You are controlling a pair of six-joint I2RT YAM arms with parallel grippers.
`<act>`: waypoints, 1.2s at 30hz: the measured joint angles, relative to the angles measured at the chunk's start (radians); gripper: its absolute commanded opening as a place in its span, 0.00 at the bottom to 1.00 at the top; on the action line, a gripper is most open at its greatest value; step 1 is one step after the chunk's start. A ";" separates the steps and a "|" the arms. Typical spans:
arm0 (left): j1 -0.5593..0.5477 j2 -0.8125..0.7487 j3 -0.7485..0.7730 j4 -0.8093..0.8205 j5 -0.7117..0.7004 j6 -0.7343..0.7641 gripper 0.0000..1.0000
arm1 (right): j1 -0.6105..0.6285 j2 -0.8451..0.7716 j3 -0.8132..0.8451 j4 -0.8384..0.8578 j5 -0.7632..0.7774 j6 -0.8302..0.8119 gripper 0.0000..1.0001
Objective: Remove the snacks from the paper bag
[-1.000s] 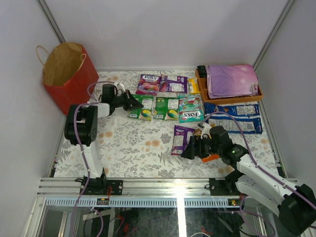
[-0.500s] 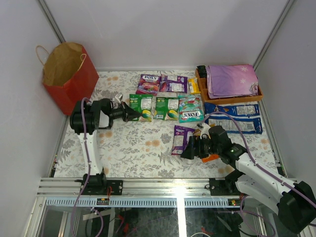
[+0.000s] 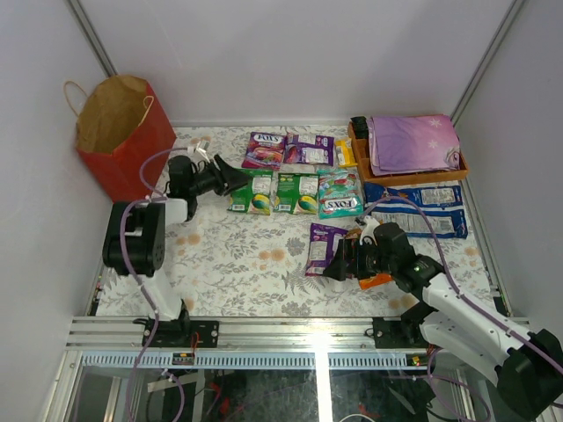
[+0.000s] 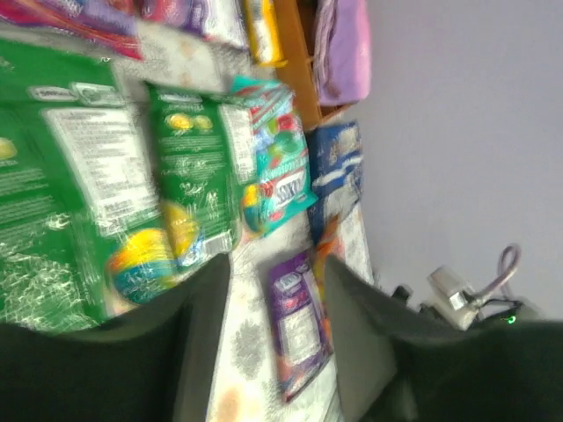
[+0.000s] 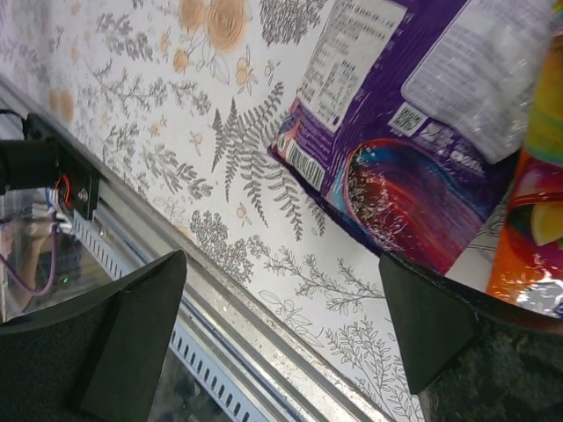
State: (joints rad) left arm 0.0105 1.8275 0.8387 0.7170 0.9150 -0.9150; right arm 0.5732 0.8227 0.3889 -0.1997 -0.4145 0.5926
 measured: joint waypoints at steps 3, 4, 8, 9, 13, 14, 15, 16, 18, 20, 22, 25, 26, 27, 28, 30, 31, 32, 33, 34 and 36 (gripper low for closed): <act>-0.089 -0.134 0.000 -0.125 -0.119 0.087 0.80 | 0.000 -0.034 0.019 -0.029 0.061 -0.002 0.99; -0.141 -0.179 0.000 -0.175 -0.174 0.121 0.82 | 0.000 -0.047 0.026 -0.036 0.082 -0.002 0.99; -0.430 -0.312 -0.012 -0.299 -0.380 0.201 0.86 | 0.000 -0.103 0.048 -0.063 0.151 -0.002 0.99; -0.498 -0.332 -0.031 -0.306 -0.412 0.208 0.85 | 0.000 -0.121 0.054 -0.069 0.172 -0.002 0.99; -0.644 -0.349 -0.149 -0.314 -0.526 0.206 0.84 | 0.000 -0.191 0.066 -0.095 0.222 -0.002 0.99; -0.686 -0.337 -0.174 -0.323 -0.551 0.205 0.84 | 0.000 -0.208 0.066 -0.103 0.230 -0.002 0.99; -0.702 -0.323 -0.190 -0.331 -0.571 0.204 0.84 | -0.001 -0.222 0.066 -0.111 0.238 -0.002 0.99; -0.719 -0.305 -0.203 -0.340 -0.595 0.203 0.84 | -0.001 -0.232 0.066 -0.116 0.241 -0.002 0.99; -0.752 -0.269 -0.219 -0.357 -0.637 0.202 0.84 | -0.001 -0.250 0.066 -0.130 0.248 -0.002 0.99; -0.776 -0.243 -0.228 -0.359 -0.664 0.203 0.83 | -0.001 -0.264 0.066 -0.146 0.249 -0.002 0.99; -0.793 -0.223 -0.229 -0.346 -0.673 0.203 0.80 | -0.001 -0.276 0.066 -0.163 0.249 -0.002 0.99; -0.802 -0.192 -0.227 -0.293 -0.667 0.196 0.77 | -0.001 -0.291 0.066 -0.175 0.249 -0.002 0.99; -0.802 -0.174 -0.227 -0.260 -0.656 0.189 0.76 | -0.001 -0.296 0.066 -0.177 0.249 -0.001 0.99; -0.802 -0.151 -0.226 -0.222 -0.643 0.180 0.75 | -0.001 -0.299 0.066 -0.177 0.249 -0.001 0.99; -0.802 -0.127 -0.222 -0.180 -0.629 0.167 0.75 | -0.001 -0.301 0.066 -0.177 0.249 -0.001 0.99; -0.802 -0.072 -0.217 -0.083 -0.593 0.133 0.74 | -0.001 -0.304 0.066 -0.177 0.249 0.000 0.99; -0.802 -0.049 -0.217 -0.039 -0.578 0.114 0.73 | -0.001 -0.306 0.066 -0.177 0.249 0.001 0.99; -0.802 -0.021 -0.218 0.016 -0.560 0.090 0.73 | -0.001 -0.309 0.066 -0.177 0.249 0.002 0.99; -0.801 0.010 -0.221 0.079 -0.544 0.063 0.73 | -0.001 -0.313 0.066 -0.177 0.249 0.002 0.99; -0.801 0.037 -0.226 0.137 -0.529 0.035 0.72 | -0.001 -0.317 0.066 -0.177 0.248 0.003 0.99; -0.801 0.089 -0.240 0.256 -0.503 -0.026 0.70 | -0.001 -0.324 0.066 -0.177 0.248 0.004 0.99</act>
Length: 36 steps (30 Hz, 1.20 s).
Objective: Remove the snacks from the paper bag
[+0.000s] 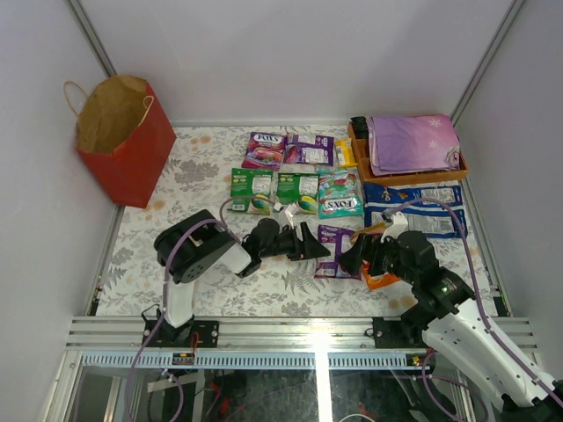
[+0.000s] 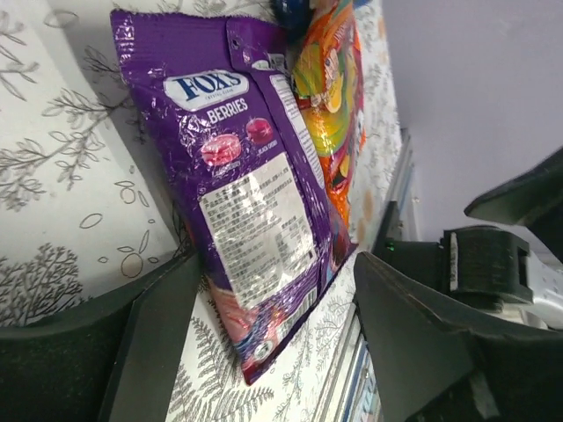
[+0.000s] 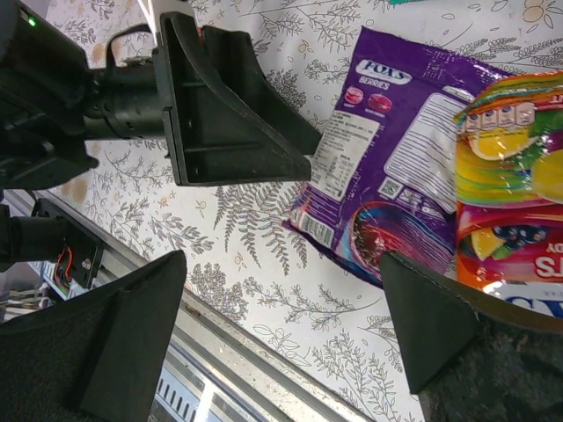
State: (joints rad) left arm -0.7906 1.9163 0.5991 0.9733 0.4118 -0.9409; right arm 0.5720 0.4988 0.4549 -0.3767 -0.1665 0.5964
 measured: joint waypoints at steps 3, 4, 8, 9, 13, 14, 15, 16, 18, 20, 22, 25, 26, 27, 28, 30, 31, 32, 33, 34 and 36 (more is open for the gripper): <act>0.001 0.089 -0.029 0.214 0.033 -0.102 0.61 | 0.000 -0.003 -0.004 0.001 -0.002 0.005 0.99; 0.000 0.116 -0.038 0.282 0.040 -0.134 0.53 | 0.000 -0.005 -0.008 0.001 -0.003 0.007 0.99; 0.000 0.222 -0.072 0.481 0.058 -0.254 0.35 | 0.000 -0.005 -0.023 0.001 -0.012 0.018 0.99; 0.000 0.243 -0.079 0.516 0.060 -0.281 0.31 | 0.000 -0.005 -0.026 0.002 -0.013 0.021 0.99; -0.001 0.270 -0.086 0.533 0.056 -0.330 0.16 | 0.000 -0.006 -0.029 0.002 -0.019 0.029 0.99; -0.001 0.270 -0.087 0.521 0.053 -0.332 0.10 | 0.000 -0.007 -0.029 0.002 -0.020 0.030 0.99; -0.001 0.269 -0.087 0.505 0.050 -0.329 0.03 | 0.000 -0.009 -0.029 0.002 -0.021 0.031 0.99; -0.001 0.263 -0.086 0.486 0.042 -0.330 0.00 | 0.000 -0.010 -0.029 0.002 -0.022 0.032 0.99; -0.002 0.236 -0.086 0.426 0.026 -0.315 0.00 | 0.000 -0.014 -0.029 0.001 -0.025 0.032 0.99; -0.002 0.203 -0.086 0.370 0.011 -0.299 0.00 | 0.000 -0.021 -0.029 0.001 -0.029 0.033 0.99; -0.002 0.165 -0.086 0.312 -0.008 -0.277 0.00 | 0.000 -0.023 -0.029 0.001 -0.029 0.033 0.99; -0.006 0.074 -0.100 0.197 -0.054 -0.238 0.00 | 0.000 -0.024 -0.032 0.002 -0.029 0.034 0.99; -0.006 0.034 -0.111 0.158 -0.069 -0.224 0.00 | 0.000 -0.024 -0.033 0.001 -0.029 0.034 0.99; -0.006 0.000 -0.121 0.128 -0.082 -0.212 0.00 | 0.000 -0.024 -0.035 0.001 -0.029 0.034 0.99; -0.006 -0.043 -0.132 0.085 -0.099 -0.196 0.00 | 0.000 -0.024 -0.037 0.002 -0.029 0.034 0.99; -0.004 -0.128 -0.147 -0.010 -0.125 -0.161 0.00 | 0.000 -0.020 -0.039 0.002 -0.029 0.034 0.99; 0.003 -0.167 -0.148 -0.060 -0.132 -0.140 0.00 | 0.000 -0.016 -0.040 0.002 -0.029 0.034 0.99; 0.008 -0.196 -0.148 -0.097 -0.136 -0.122 0.00 | 0.000 -0.013 -0.040 0.002 -0.029 0.034 0.99; 0.017 -0.230 -0.144 -0.155 -0.135 -0.097 0.00 | 0.000 -0.009 -0.040 0.002 -0.030 0.034 0.99; 0.031 -0.260 -0.134 -0.222 -0.131 -0.069 0.00 | 0.000 -0.006 -0.040 0.003 -0.031 0.034 0.99; 0.064 -0.294 -0.102 -0.346 -0.131 -0.012 0.00 | 0.000 -0.003 -0.042 0.004 -0.035 0.034 0.99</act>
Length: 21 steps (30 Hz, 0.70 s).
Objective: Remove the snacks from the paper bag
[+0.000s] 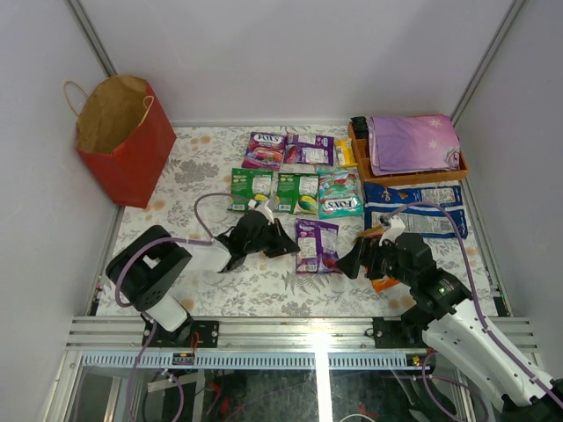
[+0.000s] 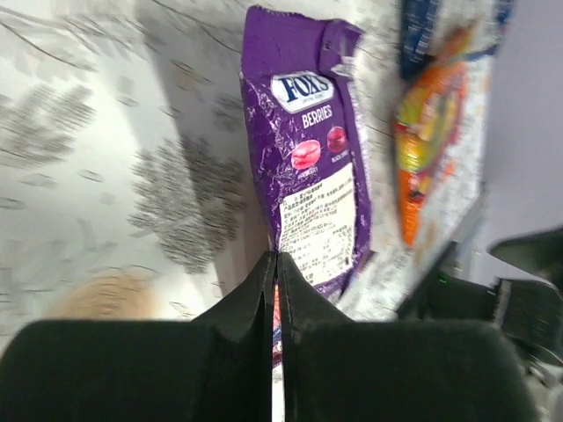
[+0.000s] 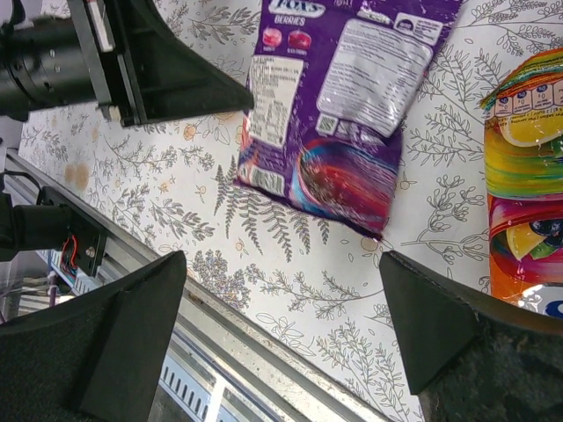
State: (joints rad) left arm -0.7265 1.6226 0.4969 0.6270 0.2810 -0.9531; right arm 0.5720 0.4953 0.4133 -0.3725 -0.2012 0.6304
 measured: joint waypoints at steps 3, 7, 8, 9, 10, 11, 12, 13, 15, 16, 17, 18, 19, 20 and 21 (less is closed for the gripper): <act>0.037 -0.014 0.084 -0.218 -0.019 0.097 0.00 | 0.000 0.000 -0.002 0.001 -0.002 0.000 0.99; 0.061 -0.022 0.122 -0.370 -0.051 0.172 0.00 | 0.000 0.000 -0.010 0.010 -0.003 0.000 0.99; 0.062 -0.027 0.122 -0.390 -0.053 0.179 0.00 | 0.000 0.000 -0.016 0.021 -0.003 0.001 0.99; 0.062 -0.033 0.121 -0.403 -0.053 0.184 0.00 | 0.000 0.002 -0.024 0.032 -0.003 0.006 0.99; 0.062 -0.041 0.121 -0.408 -0.053 0.187 0.00 | 0.000 0.008 -0.035 0.051 -0.003 0.013 0.99; 0.062 -0.048 0.120 -0.410 -0.053 0.189 0.00 | 0.000 0.021 -0.048 0.075 0.000 0.022 1.00; 0.062 -0.061 0.116 -0.412 -0.053 0.190 0.00 | 0.000 0.043 -0.061 0.100 0.003 0.030 0.98; 0.062 -0.074 0.113 -0.412 -0.053 0.190 0.00 | 0.000 0.070 -0.071 0.123 0.009 0.037 0.95; 0.062 -0.104 0.109 -0.420 -0.052 0.192 0.00 | 0.000 0.157 -0.090 0.189 0.024 0.046 0.88; 0.062 -0.117 0.109 -0.425 -0.052 0.193 0.00 | 0.000 0.204 -0.095 0.223 0.029 0.050 0.86; 0.062 -0.130 0.109 -0.429 -0.051 0.196 0.00 | 0.000 0.244 -0.097 0.251 0.034 0.051 0.83; 0.062 -0.142 0.109 -0.435 -0.050 0.198 0.00 | 0.000 0.297 -0.097 0.285 0.037 0.053 0.81; 0.062 -0.154 0.109 -0.442 -0.048 0.200 0.00 | 0.000 0.341 -0.097 0.317 0.040 0.055 0.79; 0.062 -0.164 0.109 -0.448 -0.045 0.203 0.00 | 0.000 0.384 -0.097 0.357 0.043 0.056 0.77; 0.062 -0.171 0.108 -0.450 -0.043 0.204 0.00 | 0.000 0.417 -0.097 0.388 0.043 0.058 0.76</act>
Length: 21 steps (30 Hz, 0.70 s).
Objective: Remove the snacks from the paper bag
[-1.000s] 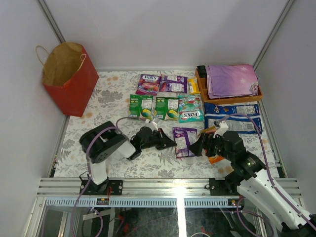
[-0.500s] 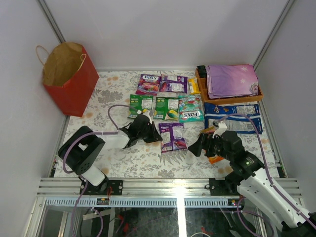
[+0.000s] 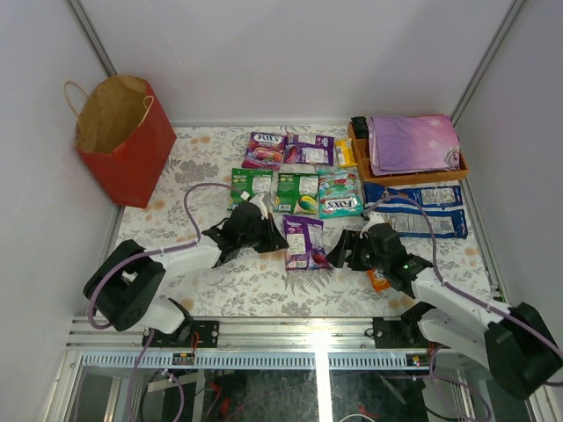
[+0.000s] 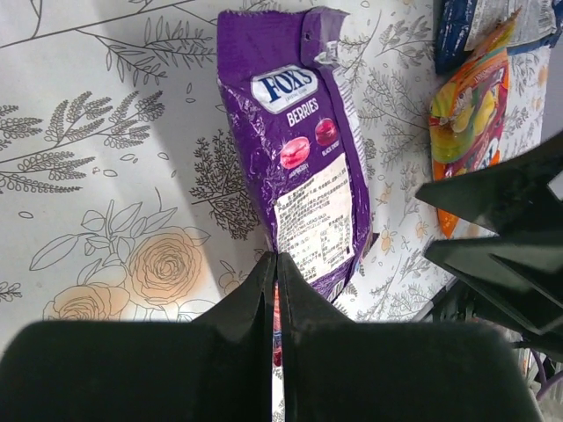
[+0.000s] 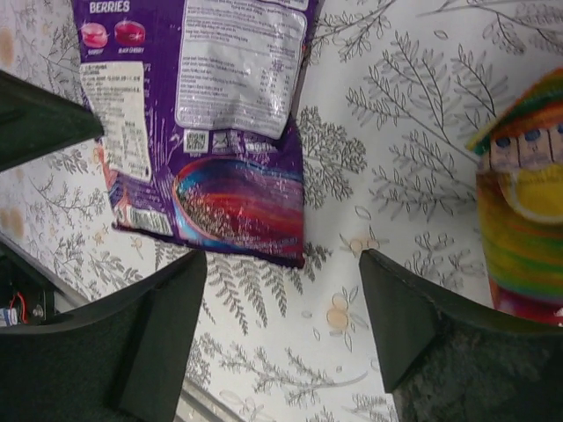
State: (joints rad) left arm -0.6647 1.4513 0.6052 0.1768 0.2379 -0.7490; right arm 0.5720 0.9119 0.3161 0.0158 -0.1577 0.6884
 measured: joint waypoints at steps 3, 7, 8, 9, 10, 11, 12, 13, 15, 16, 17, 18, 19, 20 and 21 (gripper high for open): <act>0.000 -0.013 0.000 -0.005 0.011 0.003 0.00 | 0.000 0.122 0.001 0.121 -0.010 0.008 0.72; 0.000 -0.021 -0.003 -0.005 0.031 0.002 0.00 | -0.001 0.270 -0.002 0.271 -0.028 0.032 0.68; 0.000 -0.022 -0.003 -0.005 0.033 0.002 0.00 | -0.001 0.291 -0.003 0.299 -0.029 0.036 0.67; 0.000 -0.023 -0.004 -0.005 0.036 0.002 0.00 | -0.001 0.314 -0.010 0.342 -0.031 0.045 0.66; 0.000 -0.023 -0.005 -0.005 0.039 0.003 0.00 | -0.001 0.328 -0.017 0.376 -0.035 0.053 0.65; 0.000 -0.023 -0.005 -0.006 0.040 0.003 0.00 | -0.001 0.345 -0.027 0.421 -0.037 0.062 0.64; 0.000 -0.023 -0.007 -0.006 0.040 0.003 0.00 | -0.001 0.361 -0.037 0.462 -0.040 0.072 0.63; 0.000 -0.023 -0.008 -0.006 0.040 0.003 0.00 | -0.001 0.373 -0.044 0.493 -0.043 0.082 0.62; 0.000 -0.023 -0.015 -0.005 0.040 0.003 0.00 | -0.001 0.406 -0.059 0.569 -0.047 0.103 0.56; 0.000 -0.022 -0.020 -0.005 0.040 0.003 0.00 | -0.001 0.422 -0.065 0.601 -0.049 0.112 0.52; 0.000 -0.020 -0.026 -0.005 0.039 0.003 0.00 | -0.001 0.437 -0.069 0.626 -0.053 0.118 0.46; 0.000 -0.018 -0.031 -0.005 0.039 0.003 0.00 | -0.001 0.457 -0.075 0.658 -0.061 0.127 0.39; 0.000 -0.017 -0.036 -0.005 0.039 0.003 0.00 | -0.002 0.475 -0.079 0.685 -0.069 0.134 0.30; 0.000 -0.016 -0.041 -0.005 0.038 0.003 0.00 | -0.002 0.496 -0.083 0.710 -0.074 0.142 0.22; 0.000 -0.016 -0.045 -0.005 0.037 0.003 0.00 | -0.003 0.515 -0.088 0.734 -0.080 0.148 0.13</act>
State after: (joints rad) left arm -0.6647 1.4353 0.5598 0.1719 0.2749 -0.7460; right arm 0.5690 1.4273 0.2283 0.7502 -0.2375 0.8368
